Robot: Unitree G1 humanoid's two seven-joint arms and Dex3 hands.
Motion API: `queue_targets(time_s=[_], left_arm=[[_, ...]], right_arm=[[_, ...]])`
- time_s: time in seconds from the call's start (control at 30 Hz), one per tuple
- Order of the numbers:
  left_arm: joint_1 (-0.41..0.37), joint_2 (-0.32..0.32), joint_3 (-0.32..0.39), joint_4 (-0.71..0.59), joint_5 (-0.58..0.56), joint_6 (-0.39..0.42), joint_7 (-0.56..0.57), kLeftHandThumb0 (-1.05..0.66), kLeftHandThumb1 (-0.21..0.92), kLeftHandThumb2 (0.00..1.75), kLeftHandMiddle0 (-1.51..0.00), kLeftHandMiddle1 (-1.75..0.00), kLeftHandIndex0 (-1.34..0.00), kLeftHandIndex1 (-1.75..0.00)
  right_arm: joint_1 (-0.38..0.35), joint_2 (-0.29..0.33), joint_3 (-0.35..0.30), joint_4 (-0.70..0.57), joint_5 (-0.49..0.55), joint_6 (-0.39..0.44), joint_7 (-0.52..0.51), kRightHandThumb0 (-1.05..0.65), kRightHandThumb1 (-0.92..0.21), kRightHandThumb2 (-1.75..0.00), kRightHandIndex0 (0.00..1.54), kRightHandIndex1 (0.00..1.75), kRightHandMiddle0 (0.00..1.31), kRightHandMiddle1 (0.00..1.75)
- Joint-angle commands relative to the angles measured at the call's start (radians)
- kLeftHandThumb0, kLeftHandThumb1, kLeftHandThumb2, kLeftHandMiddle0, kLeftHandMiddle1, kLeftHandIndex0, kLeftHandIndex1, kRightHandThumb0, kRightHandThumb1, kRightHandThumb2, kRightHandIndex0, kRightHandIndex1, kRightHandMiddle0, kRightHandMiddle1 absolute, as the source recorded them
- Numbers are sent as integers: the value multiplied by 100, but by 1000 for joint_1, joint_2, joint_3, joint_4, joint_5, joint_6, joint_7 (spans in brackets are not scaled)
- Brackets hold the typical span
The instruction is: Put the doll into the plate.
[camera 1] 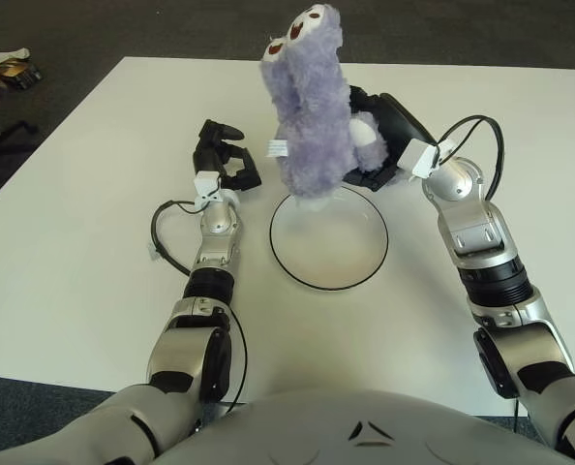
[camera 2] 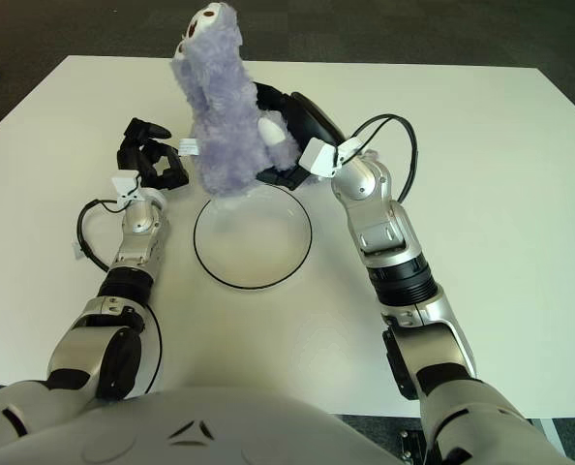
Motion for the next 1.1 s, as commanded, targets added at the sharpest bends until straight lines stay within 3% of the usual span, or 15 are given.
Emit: queue_targets(time_s=[0.0,0.17,0.37,0.47,0.57,0.87,1.07], left_arm=[[89,1,-3,56,3,1,-7,-1,14,153,-63,-175,-62,-175],[89,3,-7,60,2,-6,-8,-2,3,159,-82,-175,-70,-157],[88,-4,-2,63,-12,-16,-10,-2,2,159,-85,-175,-72,-151],[87,-8,2,64,-18,-19,-11,-1,11,154,-70,-175,-65,-167],[87,-10,3,63,-21,-19,-12,-1,14,152,-64,-175,-62,-172],[87,-15,5,55,-20,-9,-3,-1,16,150,-61,-175,-60,-175],[89,-17,6,48,-25,-1,-8,-1,17,150,-61,-175,-60,-175]], right_arm=[[18,15,-1,-46,18,8,6,55,-12,-155,77,175,107,175],[45,23,-1,-82,33,27,17,55,-12,-156,77,175,108,175],[57,29,0,-115,53,79,55,55,-12,-156,77,175,108,175],[64,35,-3,-119,61,71,56,55,-12,-155,77,175,107,175],[66,29,1,-129,60,87,66,55,-12,-155,77,175,107,175],[69,23,2,-139,84,81,98,55,-13,-155,77,175,106,175],[48,-18,17,-171,55,129,155,54,-13,-154,76,175,101,175]])
